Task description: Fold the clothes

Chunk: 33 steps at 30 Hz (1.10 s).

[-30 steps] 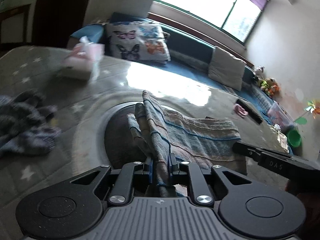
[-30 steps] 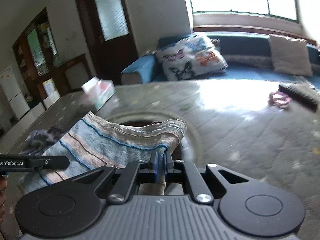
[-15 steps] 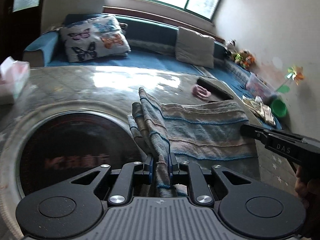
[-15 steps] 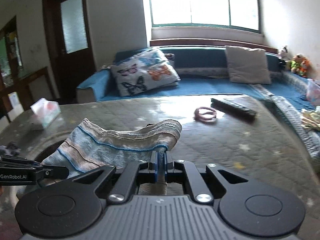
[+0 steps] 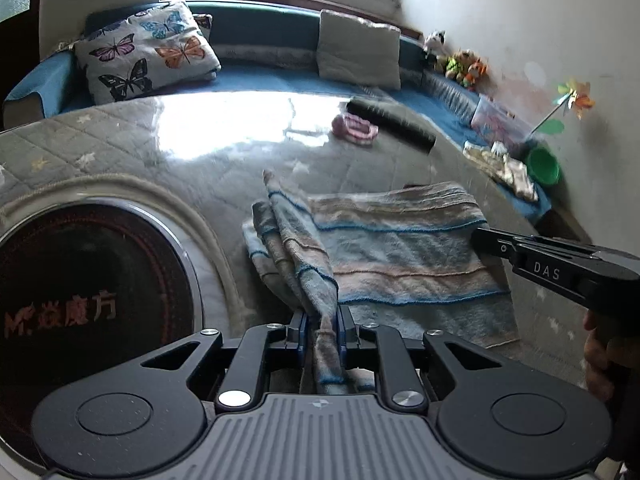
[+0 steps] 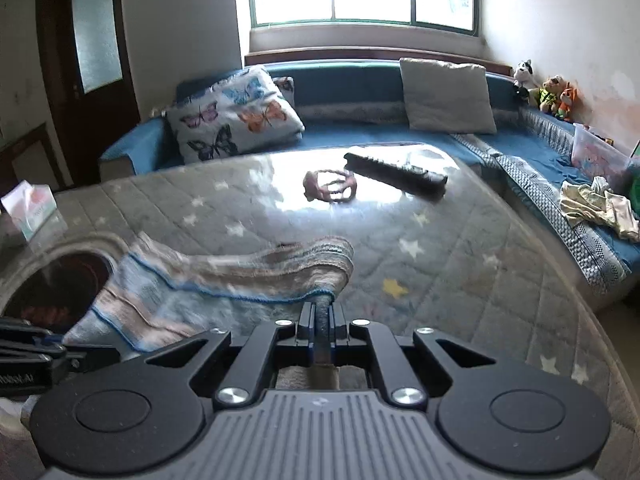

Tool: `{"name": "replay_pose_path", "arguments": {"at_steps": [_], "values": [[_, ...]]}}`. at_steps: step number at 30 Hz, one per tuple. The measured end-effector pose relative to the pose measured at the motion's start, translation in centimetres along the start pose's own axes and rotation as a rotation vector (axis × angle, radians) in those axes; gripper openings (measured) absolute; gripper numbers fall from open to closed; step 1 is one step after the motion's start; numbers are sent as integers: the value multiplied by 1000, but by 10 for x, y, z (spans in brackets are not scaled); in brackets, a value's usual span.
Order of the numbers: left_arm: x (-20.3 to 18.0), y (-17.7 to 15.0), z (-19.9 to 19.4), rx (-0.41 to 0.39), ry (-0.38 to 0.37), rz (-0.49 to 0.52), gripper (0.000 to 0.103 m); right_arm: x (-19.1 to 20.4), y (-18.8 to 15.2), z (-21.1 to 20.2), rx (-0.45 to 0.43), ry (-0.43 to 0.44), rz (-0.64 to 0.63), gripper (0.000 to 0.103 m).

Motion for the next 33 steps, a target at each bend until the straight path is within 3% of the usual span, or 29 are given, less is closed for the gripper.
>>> {"name": "replay_pose_path", "arguments": {"at_steps": [2, 6, 13, 21, 26, 33], "values": [[2, -2, 0, 7, 18, 11, 26, -3, -3, -1, -2, -15, -8, 10], [10, 2, -10, -29, 53, 22, 25, -9, 3, -4, -25, -7, -9, 10], [11, 24, -12, -74, 43, -4, 25, -4, 8, 16, -12, 77, 22, 10], [4, 42, 25, -54, 38, 12, 24, 13, 15, 52, 3, 149, 33, 10], [5, 41, 43, -40, 56, 37, 23, 13, 12, 76, 31, 139, 26, 10], [5, 46, 31, -59, 45, 33, 24, 22, 16, 59, 11, 171, 2, 11]]}}
Point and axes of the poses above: each gripper's, at about its wrist camera, not at the fingertips, and z roughly the way its jaws point, x to its left, y to its top, the point moved 5 cm from there along z, roughly the way its jaws point, and after that the axes turned 14 degrees about y, right-handed, at the moved point
